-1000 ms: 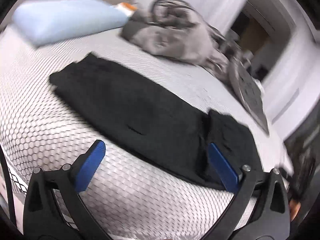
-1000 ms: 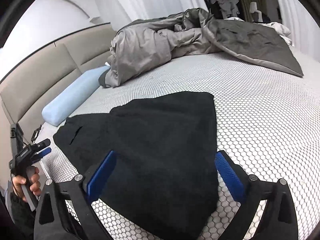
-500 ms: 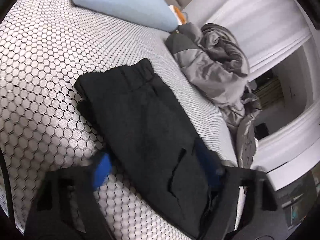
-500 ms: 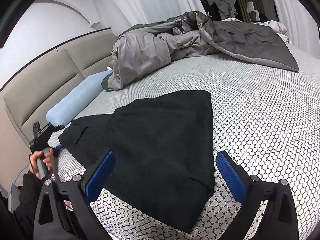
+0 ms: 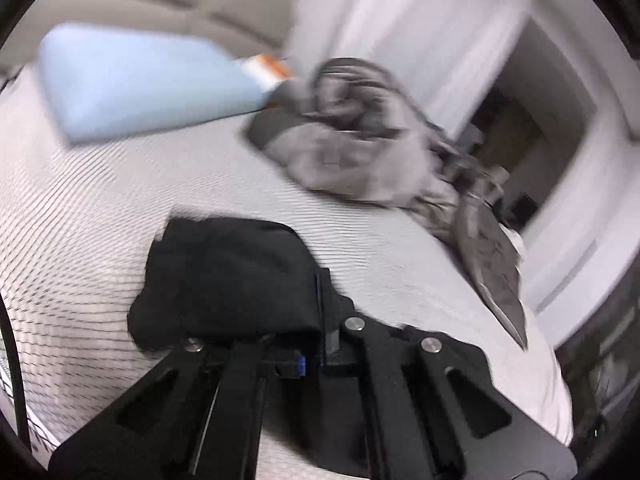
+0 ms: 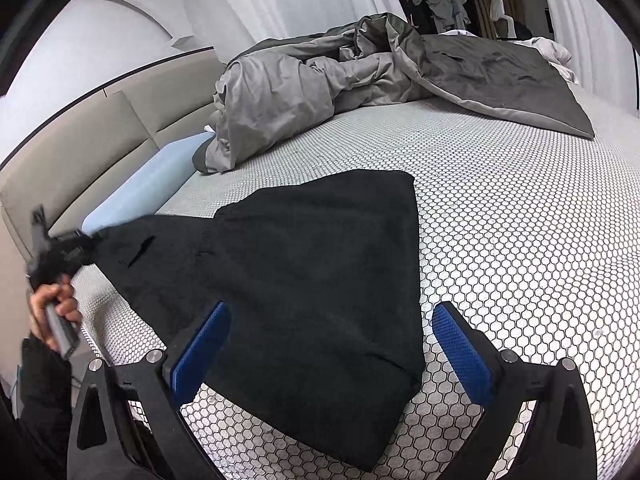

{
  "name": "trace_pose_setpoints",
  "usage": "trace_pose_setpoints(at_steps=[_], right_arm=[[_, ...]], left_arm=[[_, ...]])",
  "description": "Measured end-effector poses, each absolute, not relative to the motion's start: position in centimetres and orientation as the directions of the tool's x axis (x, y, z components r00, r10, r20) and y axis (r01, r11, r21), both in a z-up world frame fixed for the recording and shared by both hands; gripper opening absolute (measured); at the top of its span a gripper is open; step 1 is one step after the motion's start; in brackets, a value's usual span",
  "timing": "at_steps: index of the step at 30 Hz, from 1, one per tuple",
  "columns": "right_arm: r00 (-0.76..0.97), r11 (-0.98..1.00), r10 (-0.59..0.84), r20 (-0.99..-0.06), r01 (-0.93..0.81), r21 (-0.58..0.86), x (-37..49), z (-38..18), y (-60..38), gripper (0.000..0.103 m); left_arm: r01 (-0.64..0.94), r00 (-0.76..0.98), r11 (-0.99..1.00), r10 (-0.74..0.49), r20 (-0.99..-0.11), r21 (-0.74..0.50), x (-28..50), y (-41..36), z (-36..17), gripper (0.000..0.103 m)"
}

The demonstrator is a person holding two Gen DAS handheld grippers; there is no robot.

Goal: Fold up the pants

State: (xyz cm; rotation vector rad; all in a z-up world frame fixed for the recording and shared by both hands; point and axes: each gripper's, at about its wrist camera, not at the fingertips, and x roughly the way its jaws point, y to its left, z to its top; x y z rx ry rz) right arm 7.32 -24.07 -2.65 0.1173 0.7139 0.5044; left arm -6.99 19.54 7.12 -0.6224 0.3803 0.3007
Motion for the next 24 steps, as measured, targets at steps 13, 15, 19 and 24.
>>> trace_pose_setpoints(at_steps=[13,15,19,24], right_arm=[[0.657,0.908,0.419,-0.626,-0.302,0.291,9.3,-3.7,-26.6,0.102],[0.658,0.918,0.396,-0.641,-0.269,0.291,9.6,-4.0,-27.2,0.102],[0.65,0.922,0.384,-0.656,-0.234,0.308,10.1,-4.4,-28.0,0.102],[0.648,0.922,0.387,-0.656,-0.251,0.296,10.2,-4.3,-27.3,0.102]], left_arm=[[0.177,0.756,0.905,-0.377,-0.535,-0.387,1.3,-5.6,9.6,0.048],[0.181,0.724,0.885,-0.415,-0.551,-0.429,1.5,-6.0,7.6,0.055],[0.199,0.669,0.848,-0.484,-0.564,-0.492,0.6,-5.8,5.6,0.071],[0.264,0.639,0.877,-0.471,-0.608,-0.401,-1.6,-6.9,4.2,0.084]])
